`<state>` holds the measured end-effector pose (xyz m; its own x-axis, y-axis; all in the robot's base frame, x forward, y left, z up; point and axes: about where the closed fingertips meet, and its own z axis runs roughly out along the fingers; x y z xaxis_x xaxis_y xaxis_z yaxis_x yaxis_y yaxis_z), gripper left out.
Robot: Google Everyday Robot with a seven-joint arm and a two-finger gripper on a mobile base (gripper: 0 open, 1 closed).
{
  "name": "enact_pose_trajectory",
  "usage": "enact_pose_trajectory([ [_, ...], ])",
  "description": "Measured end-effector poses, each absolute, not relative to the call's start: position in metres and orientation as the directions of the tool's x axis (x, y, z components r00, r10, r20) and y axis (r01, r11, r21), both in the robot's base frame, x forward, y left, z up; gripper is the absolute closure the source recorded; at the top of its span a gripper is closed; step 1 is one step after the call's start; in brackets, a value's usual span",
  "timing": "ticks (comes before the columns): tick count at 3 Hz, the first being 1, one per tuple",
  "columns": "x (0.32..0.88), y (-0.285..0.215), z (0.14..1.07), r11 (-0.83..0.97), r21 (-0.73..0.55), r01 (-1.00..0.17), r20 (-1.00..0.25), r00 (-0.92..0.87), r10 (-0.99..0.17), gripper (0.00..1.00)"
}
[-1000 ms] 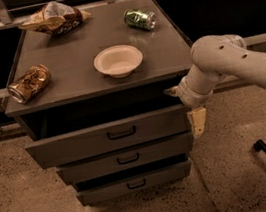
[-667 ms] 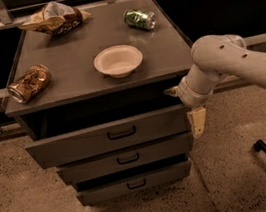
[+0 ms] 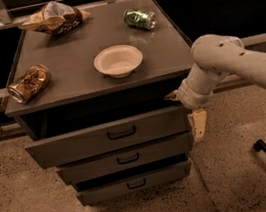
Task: Open top drawer
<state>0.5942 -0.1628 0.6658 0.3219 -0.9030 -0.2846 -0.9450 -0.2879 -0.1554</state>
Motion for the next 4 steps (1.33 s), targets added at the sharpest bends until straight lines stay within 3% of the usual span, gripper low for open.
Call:
enact_pose_trajectory([
  [1, 0.574, -0.164, 0.667, -0.301, -0.116, -0.947, -0.301, 0.322, -0.898, 0.25],
  [2, 0.554, -0.165, 0.672, -0.3, -0.099, -0.949, -0.323, 0.316, -0.892, 0.56],
  [3, 0.554, -0.165, 0.681, -0.3, -0.099, -0.949, -0.323, 0.316, -0.892, 0.6],
  [4, 0.556, -0.163, 0.683, -0.3, -0.099, -0.949, -0.323, 0.316, -0.892, 0.42],
])
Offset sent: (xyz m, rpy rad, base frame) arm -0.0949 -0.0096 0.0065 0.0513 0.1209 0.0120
